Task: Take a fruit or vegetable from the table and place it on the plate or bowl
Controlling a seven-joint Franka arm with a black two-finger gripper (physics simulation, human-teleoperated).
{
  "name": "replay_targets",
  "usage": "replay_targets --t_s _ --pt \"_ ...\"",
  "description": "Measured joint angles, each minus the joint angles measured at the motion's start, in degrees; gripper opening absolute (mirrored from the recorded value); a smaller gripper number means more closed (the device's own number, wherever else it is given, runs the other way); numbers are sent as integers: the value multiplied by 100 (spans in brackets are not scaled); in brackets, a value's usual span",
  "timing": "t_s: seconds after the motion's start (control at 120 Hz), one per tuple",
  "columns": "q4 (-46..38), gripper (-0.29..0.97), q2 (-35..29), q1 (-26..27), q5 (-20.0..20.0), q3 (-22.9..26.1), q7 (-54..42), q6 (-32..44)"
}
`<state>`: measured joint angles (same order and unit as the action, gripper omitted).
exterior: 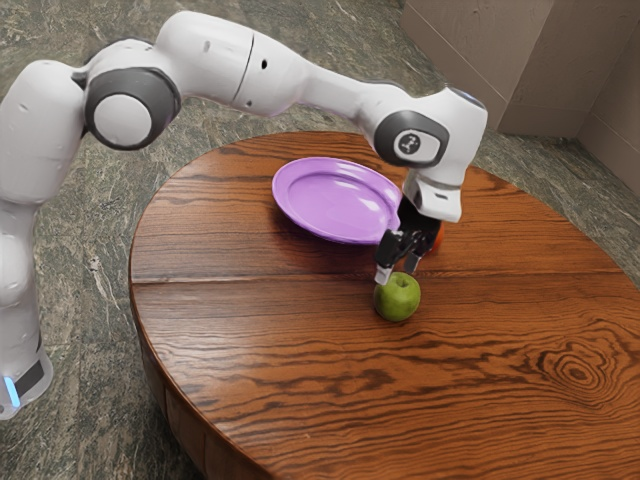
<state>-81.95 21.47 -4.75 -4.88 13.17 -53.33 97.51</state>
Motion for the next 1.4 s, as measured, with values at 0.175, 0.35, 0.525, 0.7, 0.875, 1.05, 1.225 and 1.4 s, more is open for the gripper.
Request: replay_targets --t_s 0.175,0.35,0.525,0.7,0.875,1.05,1.225,1.4 --pt "147 68 335 0 -9 117 -84 8" --pt "176 66 498 0 -12 149 -146 17" --pt "186 44 532 -2 0 149 -182 44" --pt "207 1 508 -3 55 153 -193 188" --pt "286 8 306 -1 126 154 -178 271" --pt "284 17 -482 -63 158 -74 -139 80" --pt "279 17 -904 -155 251 -1018 138 -478" --pt "411 17 -750 -877 336 -1151 342 -515"
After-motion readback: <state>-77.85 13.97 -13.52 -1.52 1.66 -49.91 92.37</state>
